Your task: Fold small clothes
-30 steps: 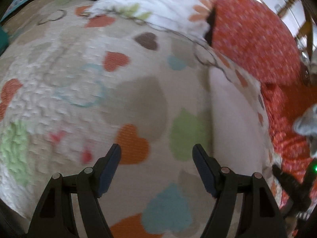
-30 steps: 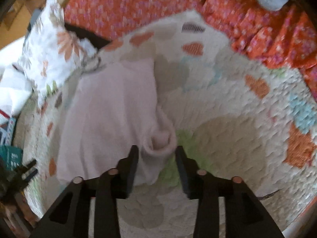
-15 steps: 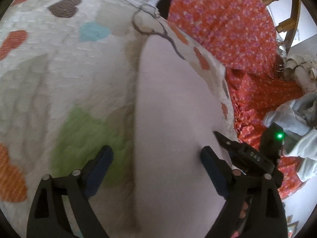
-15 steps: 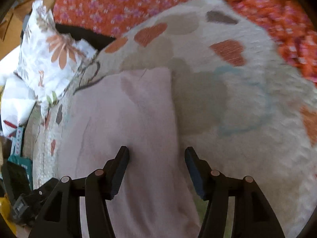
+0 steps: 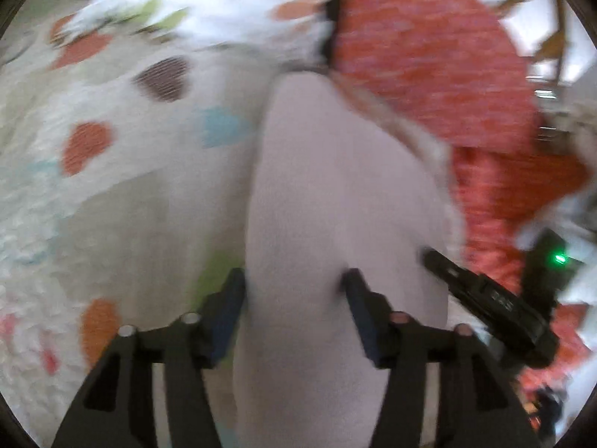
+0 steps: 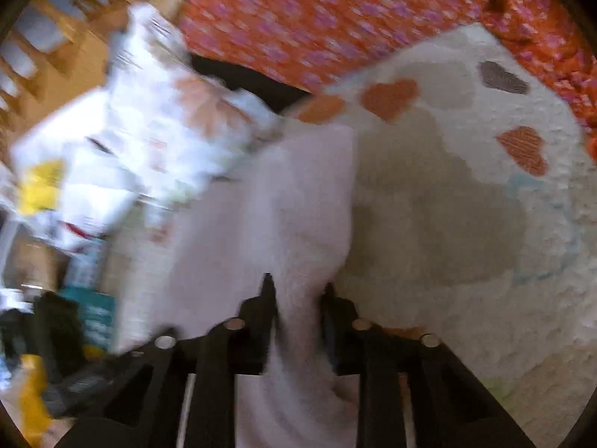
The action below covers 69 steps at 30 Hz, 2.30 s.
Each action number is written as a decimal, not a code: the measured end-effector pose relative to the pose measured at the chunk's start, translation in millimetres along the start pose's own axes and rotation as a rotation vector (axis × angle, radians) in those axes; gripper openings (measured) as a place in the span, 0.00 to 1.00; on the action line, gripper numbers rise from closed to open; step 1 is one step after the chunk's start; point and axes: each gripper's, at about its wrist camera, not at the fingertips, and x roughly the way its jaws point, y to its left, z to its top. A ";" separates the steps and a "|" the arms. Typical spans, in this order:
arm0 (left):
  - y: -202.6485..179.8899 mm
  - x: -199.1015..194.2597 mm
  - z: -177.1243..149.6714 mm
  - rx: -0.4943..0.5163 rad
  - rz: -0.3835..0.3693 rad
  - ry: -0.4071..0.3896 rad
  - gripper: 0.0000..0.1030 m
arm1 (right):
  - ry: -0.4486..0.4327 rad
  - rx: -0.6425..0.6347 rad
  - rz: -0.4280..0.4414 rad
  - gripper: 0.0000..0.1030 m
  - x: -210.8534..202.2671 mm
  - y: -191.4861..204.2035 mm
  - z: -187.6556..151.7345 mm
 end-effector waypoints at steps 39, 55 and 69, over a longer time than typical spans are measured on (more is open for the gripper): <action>63.0 -162.7 -75.1 0.168 0.433 -0.568 0.85 | 0.013 -0.398 -0.173 0.56 -4.3 92.8 -103.0; 14.6 -279.7 -227.7 0.123 0.442 -0.861 1.00 | -0.320 -0.158 -0.194 0.59 -163.2 38.0 -195.9; -29.5 -237.2 -206.6 0.186 0.360 -0.600 1.00 | -0.536 -0.295 -0.354 0.90 -176.9 58.7 -186.9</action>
